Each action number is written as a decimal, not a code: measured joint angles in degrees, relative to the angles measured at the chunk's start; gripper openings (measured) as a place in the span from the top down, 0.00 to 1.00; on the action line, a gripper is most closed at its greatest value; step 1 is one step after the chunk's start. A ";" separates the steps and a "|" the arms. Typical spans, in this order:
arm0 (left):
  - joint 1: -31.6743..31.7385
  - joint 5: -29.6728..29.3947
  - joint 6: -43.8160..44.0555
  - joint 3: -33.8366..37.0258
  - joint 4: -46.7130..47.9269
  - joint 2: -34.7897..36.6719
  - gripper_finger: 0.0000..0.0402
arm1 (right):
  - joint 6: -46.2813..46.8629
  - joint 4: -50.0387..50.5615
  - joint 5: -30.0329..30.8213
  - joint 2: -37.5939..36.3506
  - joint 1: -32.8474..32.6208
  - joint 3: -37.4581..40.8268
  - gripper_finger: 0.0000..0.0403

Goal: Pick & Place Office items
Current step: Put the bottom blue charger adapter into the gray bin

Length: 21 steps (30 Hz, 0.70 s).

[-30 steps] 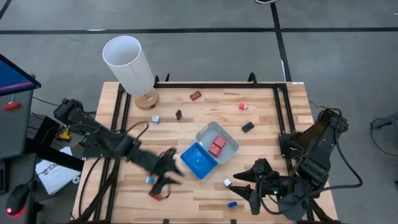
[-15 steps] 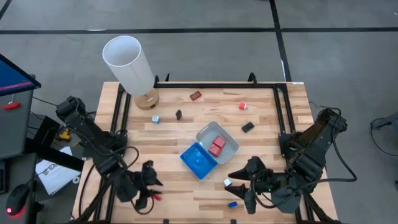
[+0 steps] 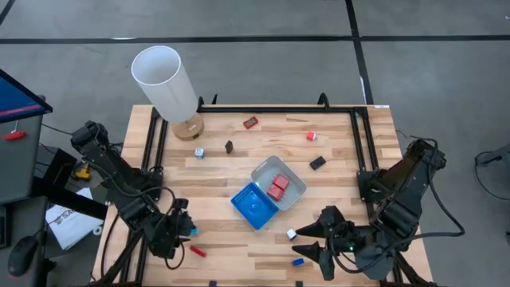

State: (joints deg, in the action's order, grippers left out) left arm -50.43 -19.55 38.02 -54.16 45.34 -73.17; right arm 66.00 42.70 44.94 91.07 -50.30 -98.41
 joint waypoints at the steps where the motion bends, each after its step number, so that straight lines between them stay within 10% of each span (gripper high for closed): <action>1: 0.04 -0.04 -0.45 0.36 -0.50 0.00 0.47 | 0.00 0.00 0.14 0.00 -0.11 0.00 0.41; 21: 2.62 4.76 4.46 15.59 -14.97 -0.07 0.42 | 1.64 0.09 1.49 0.04 -1.12 0.00 0.41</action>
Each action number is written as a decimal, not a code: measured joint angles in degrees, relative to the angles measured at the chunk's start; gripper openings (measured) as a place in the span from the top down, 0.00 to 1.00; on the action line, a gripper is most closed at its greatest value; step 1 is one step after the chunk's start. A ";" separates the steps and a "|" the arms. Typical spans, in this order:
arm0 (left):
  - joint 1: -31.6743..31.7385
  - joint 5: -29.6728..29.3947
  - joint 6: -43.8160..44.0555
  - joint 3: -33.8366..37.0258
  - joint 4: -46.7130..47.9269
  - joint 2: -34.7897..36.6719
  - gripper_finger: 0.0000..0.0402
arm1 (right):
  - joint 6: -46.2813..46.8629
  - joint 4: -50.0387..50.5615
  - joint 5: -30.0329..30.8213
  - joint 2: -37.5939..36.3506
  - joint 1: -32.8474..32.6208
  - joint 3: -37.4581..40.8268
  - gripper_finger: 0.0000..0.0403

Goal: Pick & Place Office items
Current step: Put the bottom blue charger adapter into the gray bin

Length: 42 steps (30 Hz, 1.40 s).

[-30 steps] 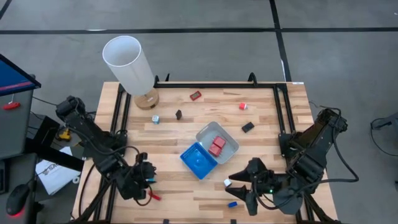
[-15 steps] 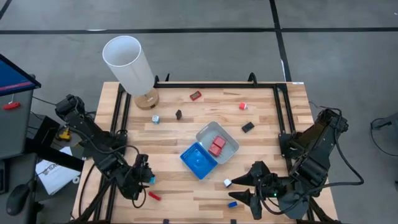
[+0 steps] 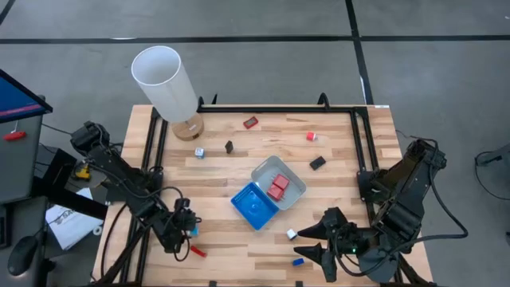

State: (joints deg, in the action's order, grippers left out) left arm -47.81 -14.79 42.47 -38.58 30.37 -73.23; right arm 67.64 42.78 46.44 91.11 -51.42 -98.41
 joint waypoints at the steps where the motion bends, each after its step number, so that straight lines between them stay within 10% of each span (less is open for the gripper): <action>1: 0.01 -0.03 -0.05 0.24 -0.17 0.00 0.42 | 0.30 0.00 0.00 0.02 0.00 0.00 0.41; 22: 0.59 -0.41 0.00 3.70 -6.88 -8.71 0.42 | 0.54 0.04 0.00 0.07 0.04 0.00 0.41; 32: 1.20 -3.05 5.92 3.80 -7.89 -10.85 0.64 | 1.40 0.02 -0.05 0.08 0.00 0.00 0.41; 42: 10.95 -6.64 0.74 3.77 -33.49 -4.07 0.68 | 1.40 0.02 -0.07 0.09 0.02 0.02 0.41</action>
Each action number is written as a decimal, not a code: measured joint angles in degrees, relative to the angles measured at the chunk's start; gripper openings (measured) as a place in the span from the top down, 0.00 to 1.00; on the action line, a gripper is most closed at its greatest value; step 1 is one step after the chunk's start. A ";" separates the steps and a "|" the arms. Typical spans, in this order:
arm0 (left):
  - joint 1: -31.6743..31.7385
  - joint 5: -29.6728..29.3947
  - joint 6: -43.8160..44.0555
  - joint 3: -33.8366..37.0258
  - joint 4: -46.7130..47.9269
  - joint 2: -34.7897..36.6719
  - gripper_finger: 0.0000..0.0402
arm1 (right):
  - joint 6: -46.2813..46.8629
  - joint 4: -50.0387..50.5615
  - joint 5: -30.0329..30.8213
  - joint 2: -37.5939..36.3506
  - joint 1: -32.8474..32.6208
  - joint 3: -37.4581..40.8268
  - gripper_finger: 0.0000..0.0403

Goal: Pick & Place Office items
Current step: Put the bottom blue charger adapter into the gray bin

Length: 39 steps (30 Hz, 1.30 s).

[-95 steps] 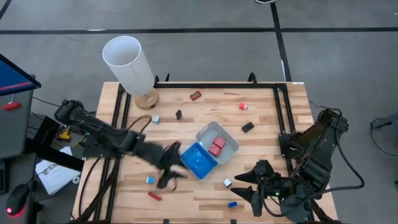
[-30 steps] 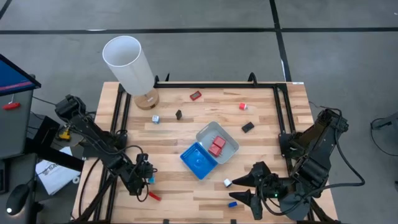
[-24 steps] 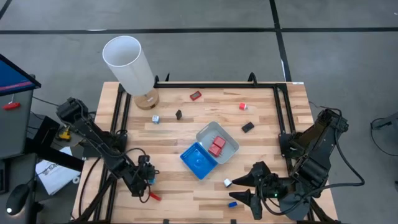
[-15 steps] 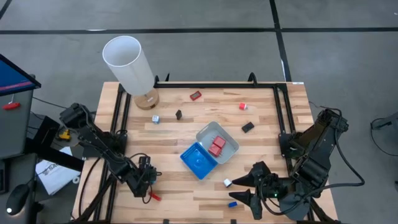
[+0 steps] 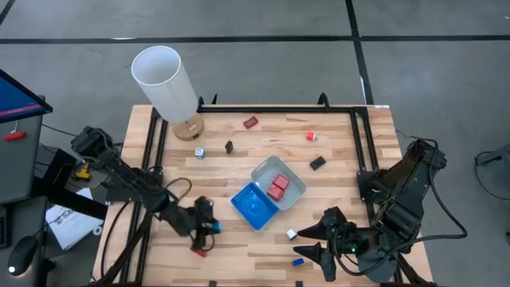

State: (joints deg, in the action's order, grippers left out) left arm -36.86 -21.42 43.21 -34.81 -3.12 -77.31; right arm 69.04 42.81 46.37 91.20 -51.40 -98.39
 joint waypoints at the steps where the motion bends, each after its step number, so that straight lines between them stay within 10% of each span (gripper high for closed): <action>1: 1.30 -0.12 -1.63 -0.01 -5.22 0.08 0.68 | 0.00 0.00 0.00 0.00 0.00 0.00 0.41; 6: 9.21 0.32 -9.16 -3.01 -17.32 -0.67 0.68 | -0.02 -0.01 0.00 0.00 -0.02 0.00 0.41; 18: 27.80 8.30 -21.76 -26.93 5.14 -16.34 0.68 | -0.04 -0.02 0.01 0.00 -0.35 0.00 0.41; 39: 35.04 12.96 -17.32 -38.38 7.91 -31.59 0.61 | 1.96 1.60 0.01 0.02 -1.90 0.04 0.41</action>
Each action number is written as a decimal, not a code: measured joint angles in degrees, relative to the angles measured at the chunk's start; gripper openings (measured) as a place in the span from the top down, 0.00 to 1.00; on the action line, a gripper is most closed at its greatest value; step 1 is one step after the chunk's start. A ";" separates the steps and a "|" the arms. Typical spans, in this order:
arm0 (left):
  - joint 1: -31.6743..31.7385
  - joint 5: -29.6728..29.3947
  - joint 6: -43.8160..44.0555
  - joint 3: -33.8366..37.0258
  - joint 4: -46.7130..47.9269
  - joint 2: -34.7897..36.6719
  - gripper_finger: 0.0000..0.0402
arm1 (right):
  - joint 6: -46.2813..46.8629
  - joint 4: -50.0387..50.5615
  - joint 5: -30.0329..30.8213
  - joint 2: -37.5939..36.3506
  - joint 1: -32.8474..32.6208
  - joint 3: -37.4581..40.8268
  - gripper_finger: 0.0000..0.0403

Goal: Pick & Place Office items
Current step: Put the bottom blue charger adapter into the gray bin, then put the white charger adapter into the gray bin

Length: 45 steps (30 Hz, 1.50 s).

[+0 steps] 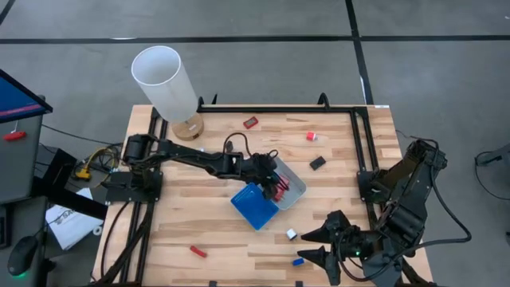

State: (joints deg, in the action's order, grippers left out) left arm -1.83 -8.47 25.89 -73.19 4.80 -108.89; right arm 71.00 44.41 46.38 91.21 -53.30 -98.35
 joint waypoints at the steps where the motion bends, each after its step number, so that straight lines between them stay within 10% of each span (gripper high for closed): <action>1: 0.00 -0.01 0.00 0.00 -0.04 -0.01 0.59 | -0.03 0.25 -0.04 -0.02 -0.01 0.00 0.41; 12: -0.34 -3.04 -4.63 0.11 -1.76 3.56 0.41 | -1.43 1.76 -1.23 -0.02 -2.28 0.00 0.41; 22: -10.00 6.76 -19.30 0.00 7.22 20.31 0.46 | -2.42 5.33 -15.94 -0.08 -1.30 7.15 0.41; 35: -42.64 -33.43 -18.53 0.09 10.94 28.51 0.46 | 23.47 -7.82 -25.81 0.39 6.21 25.46 0.52; 45: -48.38 -36.59 -16.61 0.09 15.14 31.51 0.35 | 21.19 -1.20 -35.26 10.47 13.82 25.36 0.52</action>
State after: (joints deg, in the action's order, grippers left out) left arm -50.21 -45.06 9.28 -73.10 19.93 -77.38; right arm 92.19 43.21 11.12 101.68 -39.48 -72.98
